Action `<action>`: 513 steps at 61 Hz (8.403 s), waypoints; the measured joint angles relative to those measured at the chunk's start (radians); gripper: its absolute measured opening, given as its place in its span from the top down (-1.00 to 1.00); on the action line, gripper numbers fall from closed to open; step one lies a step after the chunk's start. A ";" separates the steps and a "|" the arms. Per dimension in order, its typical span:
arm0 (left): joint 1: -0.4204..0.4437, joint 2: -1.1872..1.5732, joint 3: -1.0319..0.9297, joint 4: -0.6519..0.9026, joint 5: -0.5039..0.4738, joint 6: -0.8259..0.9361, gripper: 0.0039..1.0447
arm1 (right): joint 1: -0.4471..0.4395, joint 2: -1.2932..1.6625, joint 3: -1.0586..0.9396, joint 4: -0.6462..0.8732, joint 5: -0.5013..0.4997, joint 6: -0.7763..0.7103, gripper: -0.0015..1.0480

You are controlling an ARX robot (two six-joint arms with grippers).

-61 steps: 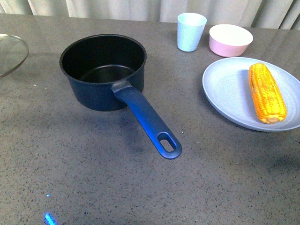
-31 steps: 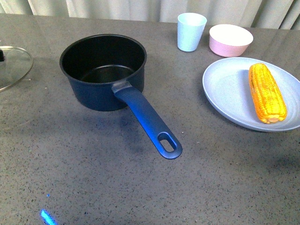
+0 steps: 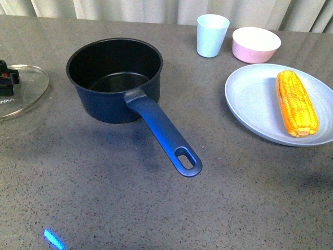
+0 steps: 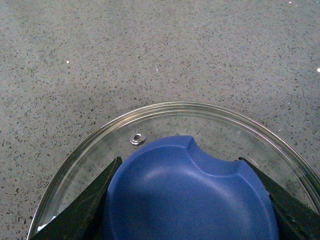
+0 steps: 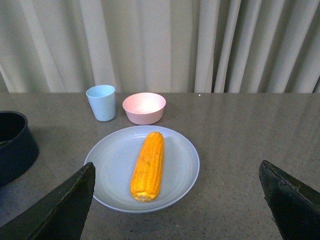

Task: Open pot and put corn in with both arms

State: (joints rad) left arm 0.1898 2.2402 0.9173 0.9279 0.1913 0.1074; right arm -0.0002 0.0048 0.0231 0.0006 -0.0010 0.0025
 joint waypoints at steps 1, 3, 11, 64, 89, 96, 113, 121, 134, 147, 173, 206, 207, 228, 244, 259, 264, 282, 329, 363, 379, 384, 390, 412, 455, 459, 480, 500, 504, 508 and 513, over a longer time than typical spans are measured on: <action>0.000 0.005 -0.001 0.005 0.002 0.000 -0.13 | 0.000 0.000 0.000 0.000 0.000 0.000 -0.83; -0.001 0.008 -0.003 0.011 0.005 0.000 -0.13 | 0.000 0.000 0.000 0.000 0.000 0.000 -0.83; -0.003 0.031 -0.005 0.031 0.011 0.000 -0.13 | 0.000 0.000 0.000 0.000 0.000 0.000 -0.83; 0.002 0.061 -0.003 0.066 0.025 0.026 -0.86 | 0.000 0.000 0.000 0.000 0.000 0.000 -0.83; 0.034 -0.045 -0.065 0.035 0.055 0.033 -0.84 | 0.000 0.000 0.000 0.000 0.000 0.000 -0.83; 0.051 -0.119 -0.111 0.027 0.081 0.031 -0.84 | 0.000 0.000 0.000 0.000 0.000 0.000 -0.83; 0.131 -0.378 -0.230 0.007 0.176 -0.038 -0.84 | 0.000 0.000 0.000 0.000 0.000 0.000 -0.83; 0.171 -0.525 -0.277 0.000 0.222 -0.105 -0.84 | 0.000 0.000 0.000 0.000 0.000 0.000 -0.83; 0.119 -0.828 -0.499 0.069 0.105 -0.120 -0.18 | 0.000 0.000 0.000 0.000 0.000 0.000 -0.83; 0.006 -1.045 -0.701 0.045 -0.005 -0.118 0.81 | 0.000 0.000 0.000 0.000 0.000 0.000 -0.83; -0.092 -1.279 -0.866 -0.038 -0.096 -0.116 0.97 | 0.000 0.000 0.000 0.000 0.000 0.000 -0.83; -0.187 -1.711 -0.902 -0.407 -0.192 -0.115 0.97 | 0.000 0.000 0.000 0.000 0.000 0.000 -0.83; -0.187 -1.717 -0.902 -0.412 -0.192 -0.115 0.97 | 0.000 0.000 0.000 0.000 0.000 0.000 -0.83; -0.187 -1.910 -0.903 -0.597 -0.192 -0.115 0.97 | 0.000 0.000 0.000 0.000 0.000 0.000 -0.83; -0.187 -2.005 -0.903 -0.692 -0.192 -0.115 0.97 | 0.000 0.000 0.000 0.000 0.000 0.000 -0.83; -0.187 -2.099 -0.902 -0.797 -0.192 -0.115 0.97 | 0.000 0.000 0.000 0.000 0.000 0.000 -0.83; -0.187 -2.198 -0.903 -0.914 -0.192 -0.115 0.97 | 0.000 0.000 0.000 0.000 0.000 0.000 -0.83; -0.188 -2.225 -0.902 -0.928 -0.192 -0.115 0.97 | 0.000 0.000 0.000 0.000 0.000 0.000 -0.83; -0.188 -2.225 -0.902 -0.928 -0.192 -0.113 -0.84 | 0.000 0.000 0.000 0.000 0.000 0.000 -0.83; -0.188 -2.225 -0.902 -0.928 -0.192 -0.113 -0.84 | 0.021 1.177 0.478 0.197 -0.030 0.016 -0.83; -0.188 -2.225 -0.903 -0.928 -0.192 -0.113 -0.84 | 0.068 1.580 0.675 0.255 0.019 0.043 -0.83; -0.188 -2.225 -0.902 -0.928 -0.192 -0.113 -0.84 | 0.079 1.668 0.715 0.264 0.023 0.059 -0.83; -0.188 -2.226 -0.902 -0.928 -0.192 -0.113 -0.84 | 0.092 1.744 0.752 0.269 0.037 0.077 -0.83; -0.188 -2.226 -0.902 -0.928 -0.192 -0.113 -0.84 | 0.109 1.909 0.843 0.294 0.057 0.114 -0.83; -0.188 -2.226 -0.902 -0.928 -0.192 -0.113 -0.84 | 0.085 1.976 0.872 0.327 0.014 0.166 0.31; -0.188 -2.225 -0.902 -0.928 -0.192 -0.113 -0.84 | 0.078 1.944 0.855 0.327 -0.005 0.166 0.39; -0.188 -2.225 -0.902 -0.928 -0.192 -0.113 -0.84 | 0.156 1.743 0.862 0.274 -0.119 0.167 0.37; -0.188 -2.225 -0.902 -0.928 -0.192 -0.113 -0.84 | 0.388 1.804 1.056 0.203 -0.153 0.167 0.30; -0.188 -2.225 -0.902 -0.928 -0.192 -0.113 -0.84 | 0.430 1.839 1.111 0.185 -0.148 0.167 0.28; -0.188 -2.225 -0.903 -0.928 -0.192 -0.113 -0.84 | 0.467 1.881 1.165 0.166 -0.142 0.166 0.28; -0.188 -2.226 -0.902 -0.928 -0.192 -0.113 -0.84 | 0.506 1.932 1.231 0.144 -0.139 0.165 0.27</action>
State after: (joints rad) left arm 0.0017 0.0147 0.0151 -0.0002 -0.0002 -0.0051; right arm 0.5060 1.9369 1.2541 0.1448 -0.1402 0.1677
